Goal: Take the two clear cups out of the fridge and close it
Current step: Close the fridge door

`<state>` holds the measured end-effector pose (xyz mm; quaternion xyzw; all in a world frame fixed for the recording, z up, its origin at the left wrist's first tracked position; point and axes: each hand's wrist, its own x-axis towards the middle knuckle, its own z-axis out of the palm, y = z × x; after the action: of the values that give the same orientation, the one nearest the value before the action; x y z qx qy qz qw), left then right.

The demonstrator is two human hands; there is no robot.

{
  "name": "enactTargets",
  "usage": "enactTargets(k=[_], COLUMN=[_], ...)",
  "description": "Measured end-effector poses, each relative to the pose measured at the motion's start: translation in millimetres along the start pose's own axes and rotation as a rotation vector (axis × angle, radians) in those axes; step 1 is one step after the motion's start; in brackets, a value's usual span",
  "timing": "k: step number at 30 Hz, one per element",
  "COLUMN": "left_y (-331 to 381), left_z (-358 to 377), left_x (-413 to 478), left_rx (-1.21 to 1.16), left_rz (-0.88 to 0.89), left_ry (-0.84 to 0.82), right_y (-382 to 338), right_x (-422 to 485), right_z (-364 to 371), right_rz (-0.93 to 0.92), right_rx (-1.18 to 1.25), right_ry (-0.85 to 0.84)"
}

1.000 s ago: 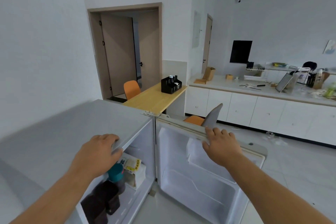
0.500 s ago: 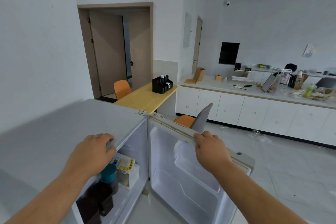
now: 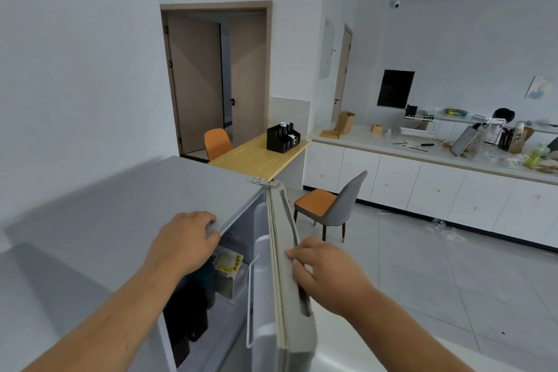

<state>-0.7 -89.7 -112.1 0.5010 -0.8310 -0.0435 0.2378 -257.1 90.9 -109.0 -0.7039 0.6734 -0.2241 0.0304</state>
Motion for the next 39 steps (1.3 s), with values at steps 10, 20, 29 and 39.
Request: enactTargets(k=[10, 20, 29, 39], left_y=[1, -5, -5, 5], left_z=[-3, -4, -1, -10], left_x=[0, 3, 6, -2], left_rx=[-0.053, -0.160, -0.147, -0.087], left_rz=[-0.037, -0.037, -0.004, 0.036], left_ry=[0.015, 0.000, 0.049, 0.004], right_y=[-50, -78, -75, -74], right_x=[35, 69, 71, 70], right_z=[41, 68, 74, 42], right_rz=[-0.134, -0.156, -0.149, -0.178], right_rx=[0.045, 0.038, 0.050, -0.021], right_ry=[0.053, 0.077, 0.113, -0.065])
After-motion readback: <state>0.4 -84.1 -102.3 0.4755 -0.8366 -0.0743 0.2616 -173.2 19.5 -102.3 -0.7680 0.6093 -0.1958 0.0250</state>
